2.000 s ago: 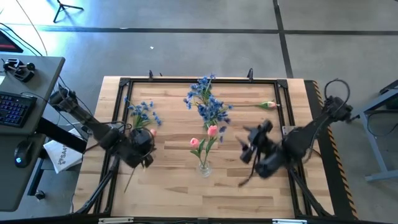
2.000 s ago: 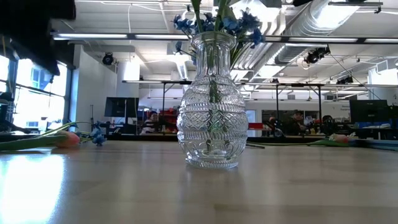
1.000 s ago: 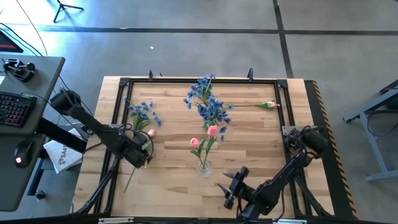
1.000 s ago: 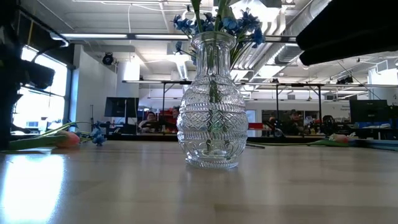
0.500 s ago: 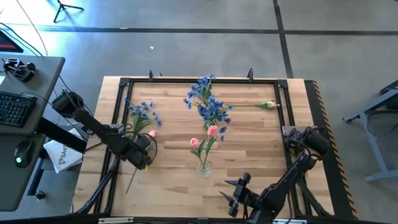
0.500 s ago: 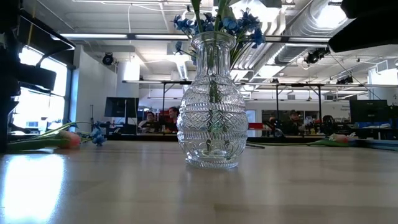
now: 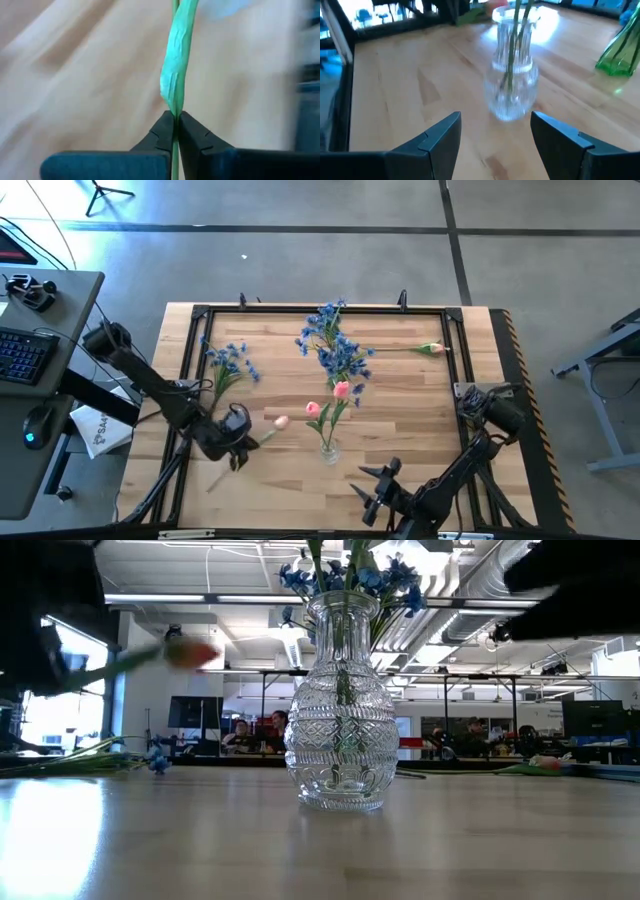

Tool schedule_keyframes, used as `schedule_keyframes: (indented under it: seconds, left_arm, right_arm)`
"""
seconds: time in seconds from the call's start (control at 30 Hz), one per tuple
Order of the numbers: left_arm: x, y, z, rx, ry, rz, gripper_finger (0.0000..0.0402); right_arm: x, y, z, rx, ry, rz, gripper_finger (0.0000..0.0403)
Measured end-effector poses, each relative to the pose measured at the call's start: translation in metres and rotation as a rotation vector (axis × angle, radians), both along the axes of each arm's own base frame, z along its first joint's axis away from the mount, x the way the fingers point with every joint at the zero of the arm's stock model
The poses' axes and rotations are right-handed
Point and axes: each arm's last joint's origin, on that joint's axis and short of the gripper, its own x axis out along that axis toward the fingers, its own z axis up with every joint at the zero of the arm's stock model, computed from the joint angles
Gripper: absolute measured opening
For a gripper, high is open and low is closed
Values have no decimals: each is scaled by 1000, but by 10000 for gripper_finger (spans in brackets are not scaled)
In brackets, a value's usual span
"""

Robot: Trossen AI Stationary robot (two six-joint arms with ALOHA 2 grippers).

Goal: Sort flowers into vase by color
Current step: Put the bottom pink tulip into the transparent vase

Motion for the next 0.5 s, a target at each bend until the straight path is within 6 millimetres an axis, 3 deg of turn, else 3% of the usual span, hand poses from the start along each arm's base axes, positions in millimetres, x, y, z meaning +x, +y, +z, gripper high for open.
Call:
schedule_keyframes:
  seconds: [0.13,0.27,0.5]
  left_arm:
    - [8,-14,22,69,-279,-172,1]
    - [11,-28,47,183,-564,-342,0]
    - [9,-39,87,337,-1015,-469,0]
  right_arm:
    - [-1,10,13,-69,-140,-18,236]
    - [-1,19,36,-105,-143,48,236]
    - [8,36,81,-169,-145,402,236]
